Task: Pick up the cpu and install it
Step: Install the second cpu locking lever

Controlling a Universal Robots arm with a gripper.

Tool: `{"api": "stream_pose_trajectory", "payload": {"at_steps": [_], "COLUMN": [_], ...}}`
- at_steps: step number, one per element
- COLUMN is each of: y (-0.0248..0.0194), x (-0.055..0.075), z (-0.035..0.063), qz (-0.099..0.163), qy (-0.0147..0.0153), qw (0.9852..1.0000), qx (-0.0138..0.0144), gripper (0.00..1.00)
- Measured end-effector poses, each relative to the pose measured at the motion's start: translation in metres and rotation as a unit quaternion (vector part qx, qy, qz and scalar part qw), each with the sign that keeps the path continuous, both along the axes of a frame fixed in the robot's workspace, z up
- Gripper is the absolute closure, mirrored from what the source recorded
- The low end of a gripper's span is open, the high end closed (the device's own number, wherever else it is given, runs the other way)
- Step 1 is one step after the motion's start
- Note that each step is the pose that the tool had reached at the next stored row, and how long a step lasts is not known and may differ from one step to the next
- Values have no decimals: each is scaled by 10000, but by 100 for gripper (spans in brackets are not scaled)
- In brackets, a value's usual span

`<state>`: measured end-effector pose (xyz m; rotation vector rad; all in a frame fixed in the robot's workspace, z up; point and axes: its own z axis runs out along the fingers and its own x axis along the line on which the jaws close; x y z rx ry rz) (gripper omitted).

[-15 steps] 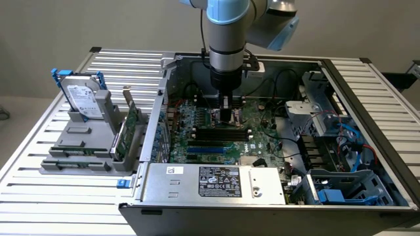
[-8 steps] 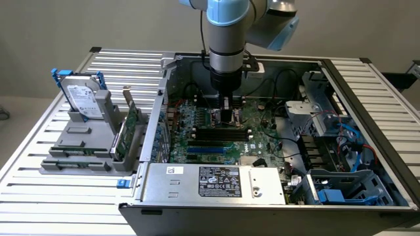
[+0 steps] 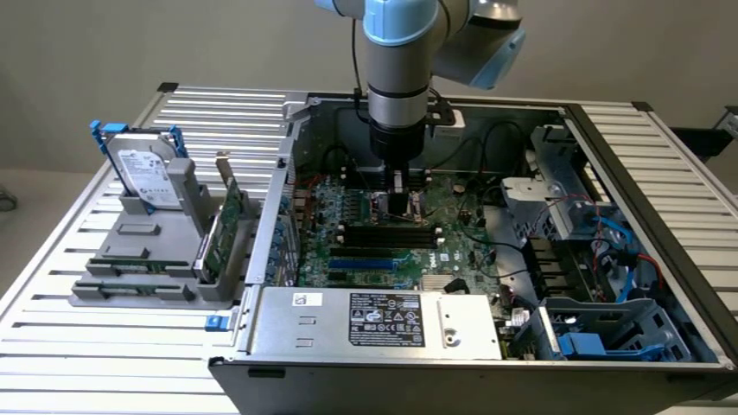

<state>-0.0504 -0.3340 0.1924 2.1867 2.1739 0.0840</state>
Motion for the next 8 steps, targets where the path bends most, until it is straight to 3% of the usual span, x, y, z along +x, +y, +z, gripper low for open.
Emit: {"api": "stream_pose_trajectory", "payload": {"at_steps": [8], "y": [1], "x": [0], "z": [0], "qz": [2], "qy": [4], "qw": [10000], "qx": [1], "gripper": [44]}}
